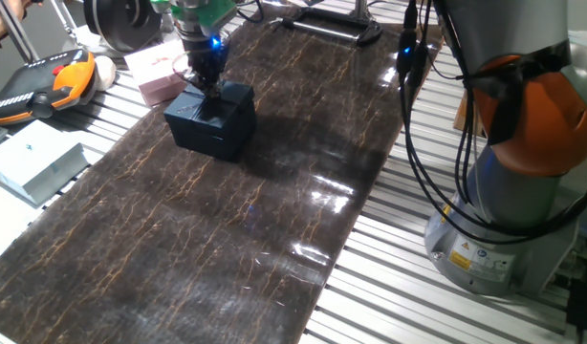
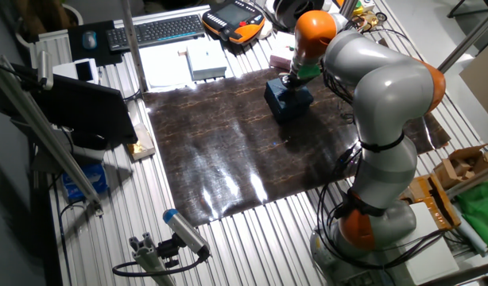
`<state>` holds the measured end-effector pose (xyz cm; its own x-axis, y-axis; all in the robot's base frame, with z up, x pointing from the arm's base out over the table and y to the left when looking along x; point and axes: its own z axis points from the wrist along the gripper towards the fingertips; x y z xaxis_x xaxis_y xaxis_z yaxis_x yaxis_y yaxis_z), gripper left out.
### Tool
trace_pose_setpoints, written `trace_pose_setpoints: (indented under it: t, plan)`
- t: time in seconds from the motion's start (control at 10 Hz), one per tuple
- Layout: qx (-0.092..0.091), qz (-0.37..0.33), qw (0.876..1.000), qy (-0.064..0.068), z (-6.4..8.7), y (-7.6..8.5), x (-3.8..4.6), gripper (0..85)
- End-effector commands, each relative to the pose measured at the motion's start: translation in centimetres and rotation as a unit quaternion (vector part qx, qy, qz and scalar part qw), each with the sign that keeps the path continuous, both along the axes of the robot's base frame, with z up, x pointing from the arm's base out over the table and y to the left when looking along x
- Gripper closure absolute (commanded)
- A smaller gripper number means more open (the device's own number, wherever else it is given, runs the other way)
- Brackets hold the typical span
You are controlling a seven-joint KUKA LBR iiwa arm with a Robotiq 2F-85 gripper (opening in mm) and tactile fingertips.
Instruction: Cover the box
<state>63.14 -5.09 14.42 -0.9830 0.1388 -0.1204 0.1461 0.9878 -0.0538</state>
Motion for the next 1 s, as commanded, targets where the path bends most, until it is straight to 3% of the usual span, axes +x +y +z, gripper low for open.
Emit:
trace_pose_setpoints:
  t: [0.0,0.9]
  plan:
    - [0.001,-0.004,1.000,0.001,-0.02,0.01,-0.02,84.3]
    - [-0.003,-0.044,0.999,0.009,-0.17,0.24,-0.20,84.3]
